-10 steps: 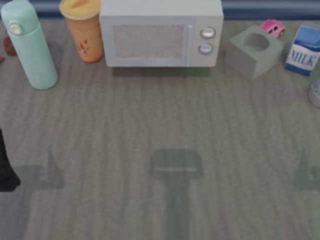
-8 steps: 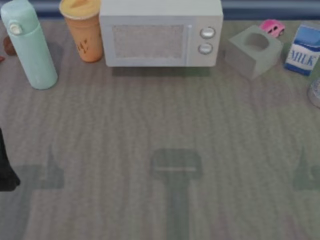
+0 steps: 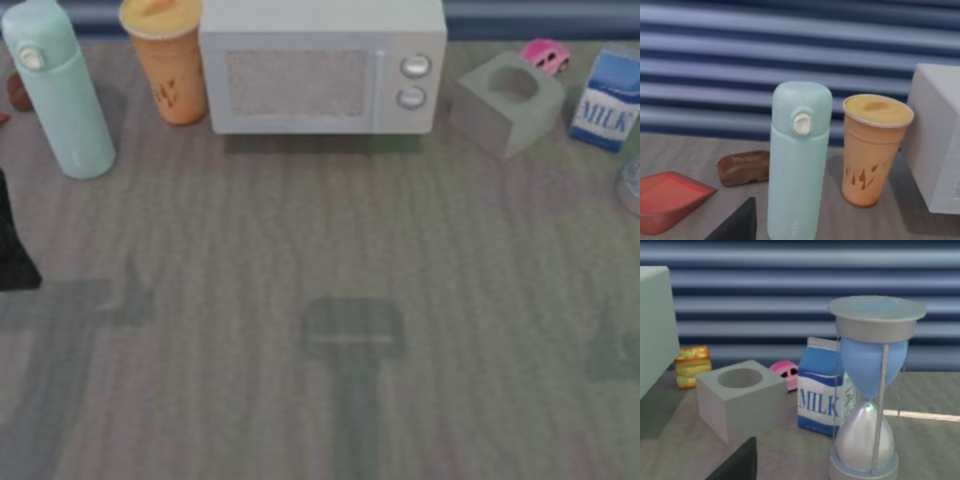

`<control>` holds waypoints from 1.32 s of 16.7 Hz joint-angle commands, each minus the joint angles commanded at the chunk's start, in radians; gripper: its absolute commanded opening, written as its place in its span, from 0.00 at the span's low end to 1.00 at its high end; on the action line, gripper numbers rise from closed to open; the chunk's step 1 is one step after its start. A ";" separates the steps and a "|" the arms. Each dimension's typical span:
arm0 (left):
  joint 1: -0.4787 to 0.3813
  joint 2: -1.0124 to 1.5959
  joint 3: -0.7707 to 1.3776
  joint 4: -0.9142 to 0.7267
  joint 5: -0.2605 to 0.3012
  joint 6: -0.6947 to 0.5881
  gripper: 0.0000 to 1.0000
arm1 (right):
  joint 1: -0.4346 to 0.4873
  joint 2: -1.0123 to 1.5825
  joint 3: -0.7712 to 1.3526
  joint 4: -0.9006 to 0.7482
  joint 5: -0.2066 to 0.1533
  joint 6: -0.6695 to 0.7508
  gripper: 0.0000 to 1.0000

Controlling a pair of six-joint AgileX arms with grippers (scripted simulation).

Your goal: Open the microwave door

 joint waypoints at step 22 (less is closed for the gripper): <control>-0.653 1.664 1.219 -0.090 -0.583 -0.344 1.00 | 0.000 0.000 0.000 0.000 0.000 0.000 1.00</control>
